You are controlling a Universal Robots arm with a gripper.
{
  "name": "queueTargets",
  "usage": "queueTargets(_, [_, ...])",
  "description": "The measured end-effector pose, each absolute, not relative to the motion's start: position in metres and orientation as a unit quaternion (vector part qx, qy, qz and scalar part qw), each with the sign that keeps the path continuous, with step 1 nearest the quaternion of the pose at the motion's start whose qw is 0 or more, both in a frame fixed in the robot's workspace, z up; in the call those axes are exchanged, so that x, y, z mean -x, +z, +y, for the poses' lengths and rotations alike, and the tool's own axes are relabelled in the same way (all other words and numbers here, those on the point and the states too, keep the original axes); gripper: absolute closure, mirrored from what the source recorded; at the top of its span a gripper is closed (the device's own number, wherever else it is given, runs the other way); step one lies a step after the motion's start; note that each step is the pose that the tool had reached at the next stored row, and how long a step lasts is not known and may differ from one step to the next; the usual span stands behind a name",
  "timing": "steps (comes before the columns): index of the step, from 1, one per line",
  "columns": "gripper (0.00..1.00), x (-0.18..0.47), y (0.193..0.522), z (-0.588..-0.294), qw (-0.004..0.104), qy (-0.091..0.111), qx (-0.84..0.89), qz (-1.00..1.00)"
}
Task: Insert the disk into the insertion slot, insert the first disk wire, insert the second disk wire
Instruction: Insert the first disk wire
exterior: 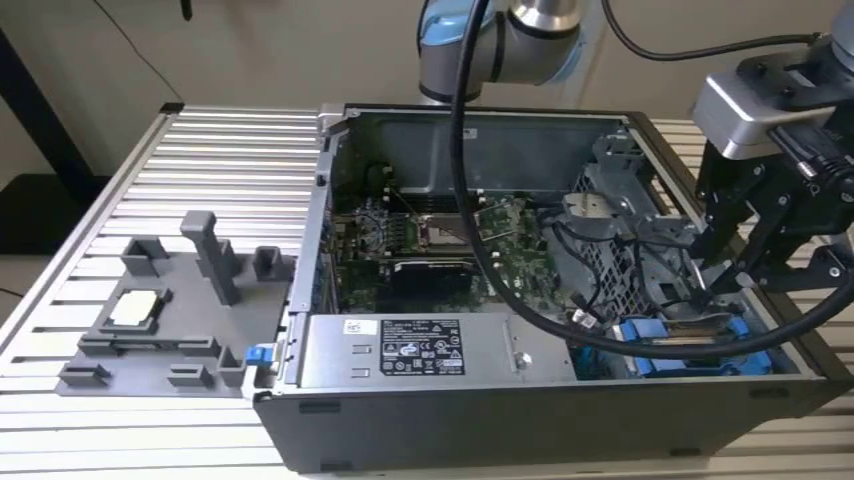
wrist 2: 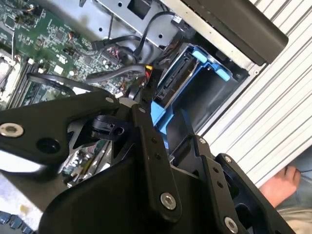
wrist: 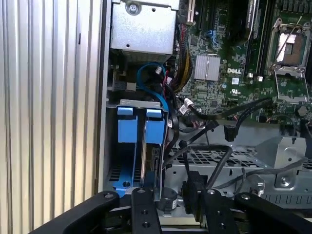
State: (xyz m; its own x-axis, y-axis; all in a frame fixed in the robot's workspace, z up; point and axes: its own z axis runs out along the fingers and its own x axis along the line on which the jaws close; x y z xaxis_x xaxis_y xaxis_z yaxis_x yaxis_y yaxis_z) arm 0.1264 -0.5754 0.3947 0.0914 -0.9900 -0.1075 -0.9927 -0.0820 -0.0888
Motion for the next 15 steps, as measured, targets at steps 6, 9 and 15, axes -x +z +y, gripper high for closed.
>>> queueTargets(6, [0.59,-0.131,0.395,-0.575,0.080,0.019,0.743,0.664])
queueTargets(9, [0.59,-0.136,0.394,-0.575,0.082,0.021,0.744,0.662])
queueTargets(15, [0.59,-0.141,0.393,-0.575,0.086,0.024,0.746,0.660])
